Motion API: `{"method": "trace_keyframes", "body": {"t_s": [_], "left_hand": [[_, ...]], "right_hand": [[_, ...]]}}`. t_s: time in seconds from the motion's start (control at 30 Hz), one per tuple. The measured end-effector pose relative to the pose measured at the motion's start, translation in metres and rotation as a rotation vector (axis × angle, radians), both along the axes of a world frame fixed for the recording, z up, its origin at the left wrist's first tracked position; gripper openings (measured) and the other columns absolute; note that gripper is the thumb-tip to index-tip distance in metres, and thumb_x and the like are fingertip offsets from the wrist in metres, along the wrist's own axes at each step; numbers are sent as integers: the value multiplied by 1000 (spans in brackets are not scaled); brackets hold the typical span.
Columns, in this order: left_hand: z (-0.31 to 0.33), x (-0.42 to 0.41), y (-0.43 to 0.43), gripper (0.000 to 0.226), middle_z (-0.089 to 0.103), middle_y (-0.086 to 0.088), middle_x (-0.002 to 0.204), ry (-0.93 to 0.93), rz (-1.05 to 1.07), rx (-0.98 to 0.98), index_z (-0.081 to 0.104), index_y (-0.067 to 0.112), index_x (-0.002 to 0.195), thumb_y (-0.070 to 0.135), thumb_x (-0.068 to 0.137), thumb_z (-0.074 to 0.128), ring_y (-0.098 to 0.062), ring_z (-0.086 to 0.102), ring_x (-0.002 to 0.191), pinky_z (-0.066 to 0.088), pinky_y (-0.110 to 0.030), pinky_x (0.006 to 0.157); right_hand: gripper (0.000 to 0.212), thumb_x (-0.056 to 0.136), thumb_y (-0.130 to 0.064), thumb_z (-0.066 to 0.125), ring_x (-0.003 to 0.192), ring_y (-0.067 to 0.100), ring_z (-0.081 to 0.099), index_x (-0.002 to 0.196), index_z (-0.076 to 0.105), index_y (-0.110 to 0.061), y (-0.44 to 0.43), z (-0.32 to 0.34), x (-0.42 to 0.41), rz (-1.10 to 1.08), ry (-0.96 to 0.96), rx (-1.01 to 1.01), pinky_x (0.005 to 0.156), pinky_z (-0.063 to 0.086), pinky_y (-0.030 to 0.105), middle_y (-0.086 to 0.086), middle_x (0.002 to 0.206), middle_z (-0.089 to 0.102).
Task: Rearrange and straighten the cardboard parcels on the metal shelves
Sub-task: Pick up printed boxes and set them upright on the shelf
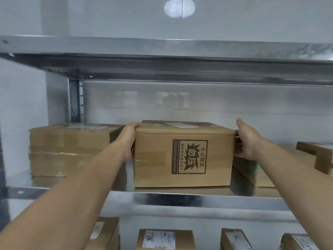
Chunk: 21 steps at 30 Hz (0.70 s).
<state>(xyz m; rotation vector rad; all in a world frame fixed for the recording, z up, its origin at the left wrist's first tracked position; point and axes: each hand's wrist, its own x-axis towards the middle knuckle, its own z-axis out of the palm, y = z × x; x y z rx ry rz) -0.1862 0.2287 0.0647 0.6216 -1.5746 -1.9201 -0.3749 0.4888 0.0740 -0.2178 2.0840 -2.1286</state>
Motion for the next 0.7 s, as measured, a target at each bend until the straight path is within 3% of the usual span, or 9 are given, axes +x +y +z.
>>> {"method": "trace_keyframes", "body": {"t_s": [0.13, 0.3, 0.43, 0.7], "left_hand": [[1, -2, -7, 30, 71, -8, 81, -23, -8, 12, 67, 16, 97, 42, 97, 54, -28, 68, 80, 55, -41, 74], [3, -7, -7, 27, 69, -5, 66, -44, 13, 17, 64, 17, 90, 40, 97, 52, -27, 66, 70, 54, -38, 71], [2, -9, -6, 33, 73, -7, 71, -50, 11, 32, 67, 16, 97, 46, 97, 54, -28, 69, 76, 55, -40, 71], [3, -8, -5, 39, 77, -10, 85, -22, -15, 33, 70, 17, 110, 51, 98, 54, -27, 71, 82, 55, -40, 69]], "right_hand": [[36, 101, -51, 53, 80, 27, 64, 98, 58, -16, 8, 0, -15, 51, -62, 80, 72, 53, 38, 8, 86, 65], [46, 94, -61, 57, 89, 32, 65, 102, 62, -16, 4, -4, -18, 140, -131, 139, 71, 52, 42, 13, 102, 70], [64, 93, -72, 48, 104, 39, 65, 119, 65, -16, 3, -4, -20, 195, -175, 122, 79, 54, 52, 19, 116, 71], [58, 101, -66, 40, 101, 38, 64, 104, 68, -15, 5, -3, -20, 296, -164, 31, 100, 46, 60, 19, 109, 71]]}}
